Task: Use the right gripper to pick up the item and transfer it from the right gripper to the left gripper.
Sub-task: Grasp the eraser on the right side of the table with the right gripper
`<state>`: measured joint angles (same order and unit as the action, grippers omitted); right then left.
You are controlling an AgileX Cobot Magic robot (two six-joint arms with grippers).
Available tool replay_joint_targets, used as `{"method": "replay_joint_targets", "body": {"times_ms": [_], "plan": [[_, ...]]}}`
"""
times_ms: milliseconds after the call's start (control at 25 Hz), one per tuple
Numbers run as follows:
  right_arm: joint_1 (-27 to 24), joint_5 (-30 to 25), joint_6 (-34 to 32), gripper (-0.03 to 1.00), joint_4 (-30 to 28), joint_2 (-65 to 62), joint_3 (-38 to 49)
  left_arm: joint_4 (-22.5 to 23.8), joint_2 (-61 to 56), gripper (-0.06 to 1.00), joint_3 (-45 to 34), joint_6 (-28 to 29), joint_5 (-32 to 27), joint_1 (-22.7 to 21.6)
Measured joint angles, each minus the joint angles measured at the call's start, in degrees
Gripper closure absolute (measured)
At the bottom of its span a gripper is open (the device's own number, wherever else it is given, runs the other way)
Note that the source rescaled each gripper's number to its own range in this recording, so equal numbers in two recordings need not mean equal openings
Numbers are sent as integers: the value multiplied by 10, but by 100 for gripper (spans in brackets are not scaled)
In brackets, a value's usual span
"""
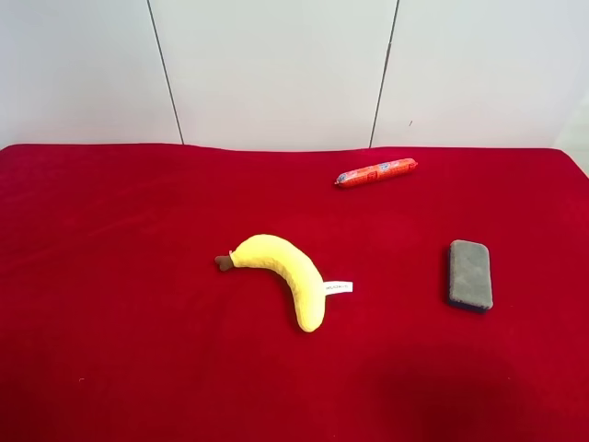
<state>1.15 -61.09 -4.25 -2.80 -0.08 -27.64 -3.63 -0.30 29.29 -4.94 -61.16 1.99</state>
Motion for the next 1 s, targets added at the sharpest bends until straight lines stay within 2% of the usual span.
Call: {"method": "replay_joint_targets", "body": {"times_ms": [1000], "plan": [[0,0,0,-3,0,0,0,0,0,-6,0,0,0,0]]}}
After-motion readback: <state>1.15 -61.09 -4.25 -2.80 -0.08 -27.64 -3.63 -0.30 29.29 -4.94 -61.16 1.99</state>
